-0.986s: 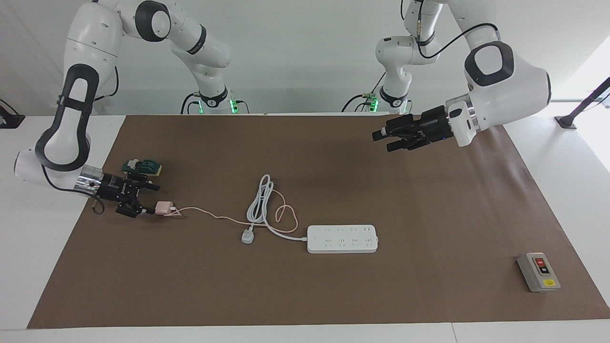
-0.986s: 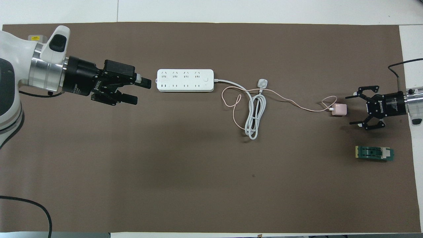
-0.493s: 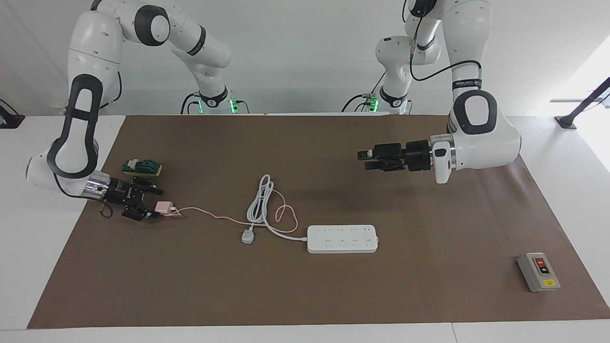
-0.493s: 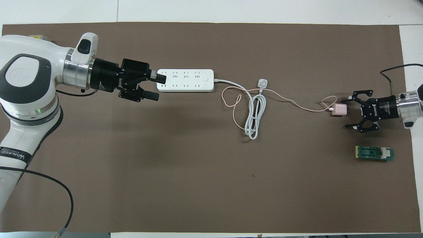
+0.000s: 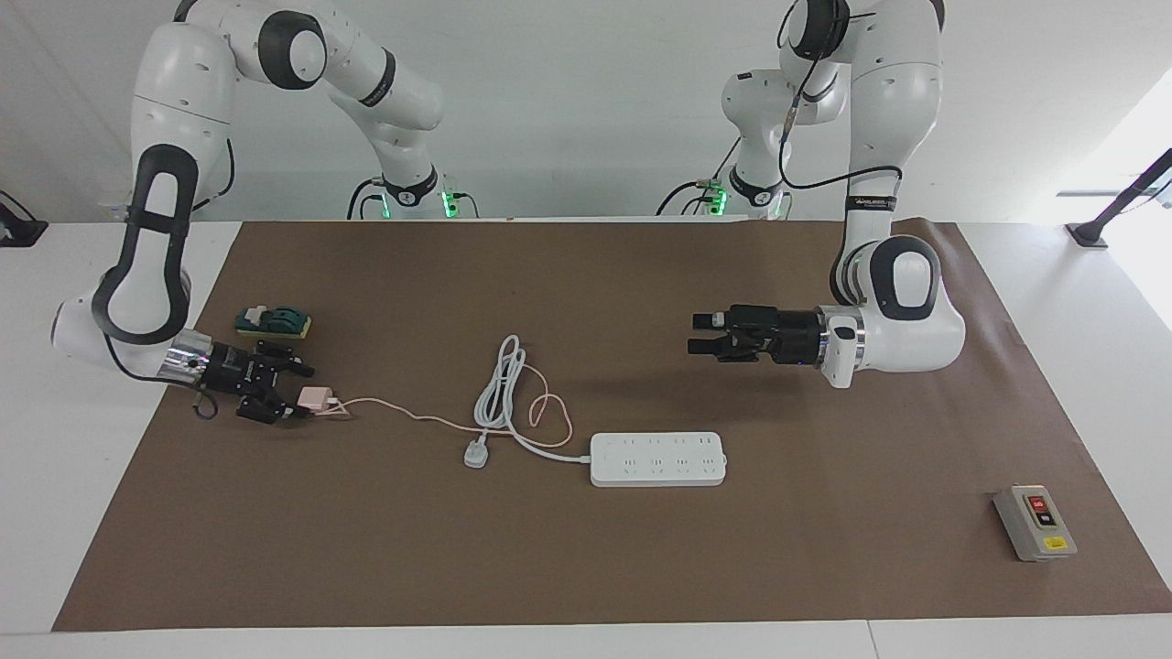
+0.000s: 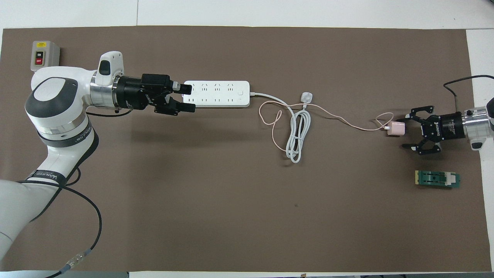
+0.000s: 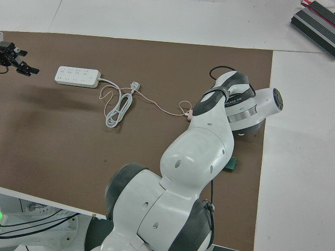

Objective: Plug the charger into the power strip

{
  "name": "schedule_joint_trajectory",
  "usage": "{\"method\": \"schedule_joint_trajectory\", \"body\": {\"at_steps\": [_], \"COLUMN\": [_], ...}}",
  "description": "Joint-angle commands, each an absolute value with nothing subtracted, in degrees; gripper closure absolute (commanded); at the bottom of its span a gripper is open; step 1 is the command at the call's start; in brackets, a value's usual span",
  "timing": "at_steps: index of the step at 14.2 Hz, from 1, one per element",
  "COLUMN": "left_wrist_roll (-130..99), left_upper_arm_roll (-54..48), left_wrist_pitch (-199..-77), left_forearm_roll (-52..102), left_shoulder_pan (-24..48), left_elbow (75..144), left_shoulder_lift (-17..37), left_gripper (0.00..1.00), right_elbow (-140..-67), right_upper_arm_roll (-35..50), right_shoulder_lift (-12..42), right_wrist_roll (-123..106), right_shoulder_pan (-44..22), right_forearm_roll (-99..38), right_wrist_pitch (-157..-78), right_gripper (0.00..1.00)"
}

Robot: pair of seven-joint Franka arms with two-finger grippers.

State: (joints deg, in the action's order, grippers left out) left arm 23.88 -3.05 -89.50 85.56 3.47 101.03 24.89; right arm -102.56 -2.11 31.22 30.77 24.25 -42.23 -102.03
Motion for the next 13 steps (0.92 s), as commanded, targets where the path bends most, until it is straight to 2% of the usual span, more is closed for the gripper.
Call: {"method": "schedule_joint_trajectory", "body": {"at_steps": [1,6,10,13], "left_wrist_roll": [31.1,42.4,38.9,34.2], "left_upper_arm_roll": [-3.2,-2.8,-2.9,-2.8], "left_wrist_pitch": [-86.2,-86.0,-92.8,-97.7], "left_forearm_roll": [89.9,94.2,95.6,96.9], "left_shoulder_pan": [2.8,4.0,6.0,8.5], "left_elbow": [102.7,111.2,120.9,122.9], "left_shoulder_lift": [27.7,27.1,18.4,15.6], "left_gripper": [0.0,0.0,0.0,0.0], "right_elbow": [-103.1,-103.0,-102.5,-100.4], "right_upper_arm_roll": [-1.9,-1.8,-1.8,-1.8], "right_shoulder_lift": [32.5,32.7,32.6,32.0], "right_wrist_roll": [27.2,25.8,25.9,28.3], "right_shoulder_pan": [24.0,24.0,24.1,23.9], "right_forearm_roll": [-43.5,-43.5,-43.5,-42.9], "right_wrist_pitch": [-104.9,-104.6,-103.4,-99.8], "right_gripper": [1.0,1.0,1.0,1.0]}}
